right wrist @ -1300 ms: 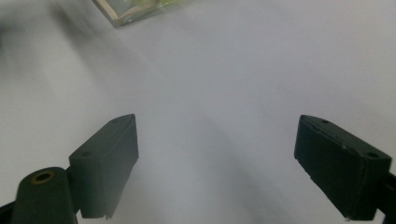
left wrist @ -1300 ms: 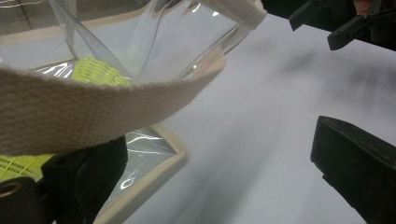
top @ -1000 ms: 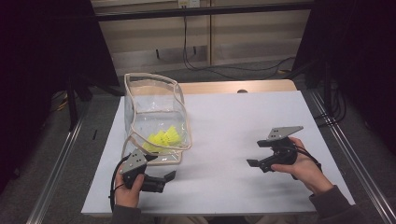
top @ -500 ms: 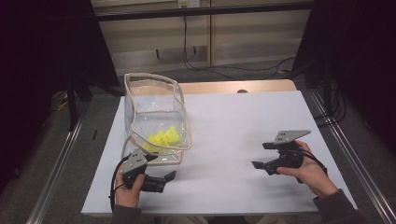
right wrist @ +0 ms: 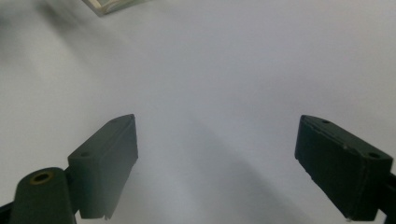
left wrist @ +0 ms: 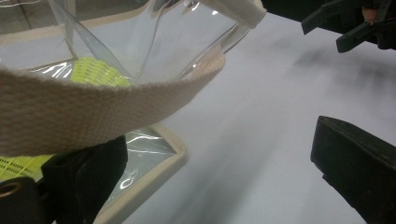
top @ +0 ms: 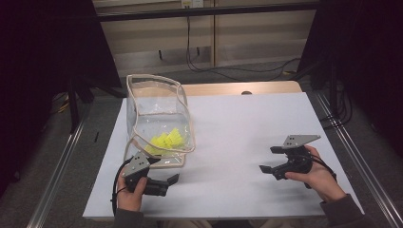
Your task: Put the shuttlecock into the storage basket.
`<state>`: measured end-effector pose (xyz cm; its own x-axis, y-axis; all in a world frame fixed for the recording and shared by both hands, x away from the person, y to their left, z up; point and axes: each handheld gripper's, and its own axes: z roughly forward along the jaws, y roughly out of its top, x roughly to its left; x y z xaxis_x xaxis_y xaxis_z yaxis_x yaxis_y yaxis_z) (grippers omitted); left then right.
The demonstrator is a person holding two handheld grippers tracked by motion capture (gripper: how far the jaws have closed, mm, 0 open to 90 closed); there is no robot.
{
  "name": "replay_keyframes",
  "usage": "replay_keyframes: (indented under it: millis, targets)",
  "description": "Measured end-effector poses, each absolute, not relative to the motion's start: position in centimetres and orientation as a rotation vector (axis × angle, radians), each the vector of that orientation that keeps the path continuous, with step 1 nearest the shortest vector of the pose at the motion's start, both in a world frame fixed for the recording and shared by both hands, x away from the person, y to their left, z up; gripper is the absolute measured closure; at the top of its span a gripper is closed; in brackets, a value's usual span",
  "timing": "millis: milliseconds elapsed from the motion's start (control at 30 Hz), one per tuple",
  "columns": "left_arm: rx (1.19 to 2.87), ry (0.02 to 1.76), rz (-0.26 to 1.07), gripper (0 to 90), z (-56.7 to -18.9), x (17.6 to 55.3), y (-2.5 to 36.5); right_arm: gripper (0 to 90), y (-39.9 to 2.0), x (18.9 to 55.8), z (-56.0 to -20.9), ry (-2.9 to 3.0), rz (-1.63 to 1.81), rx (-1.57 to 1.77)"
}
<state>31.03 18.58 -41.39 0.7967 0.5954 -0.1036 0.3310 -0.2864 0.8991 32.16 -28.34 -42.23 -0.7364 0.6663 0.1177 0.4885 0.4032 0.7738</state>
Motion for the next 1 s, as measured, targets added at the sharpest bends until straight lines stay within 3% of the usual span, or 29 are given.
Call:
replay_keyframes:
  millis: [1000]
  targets:
    - [1.896, 0.694, 0.304, 3.7, -41.4, 31.0, 18.5, 12.1, -29.7, 31.2, -42.4, 2.422, 1.247, 1.04]
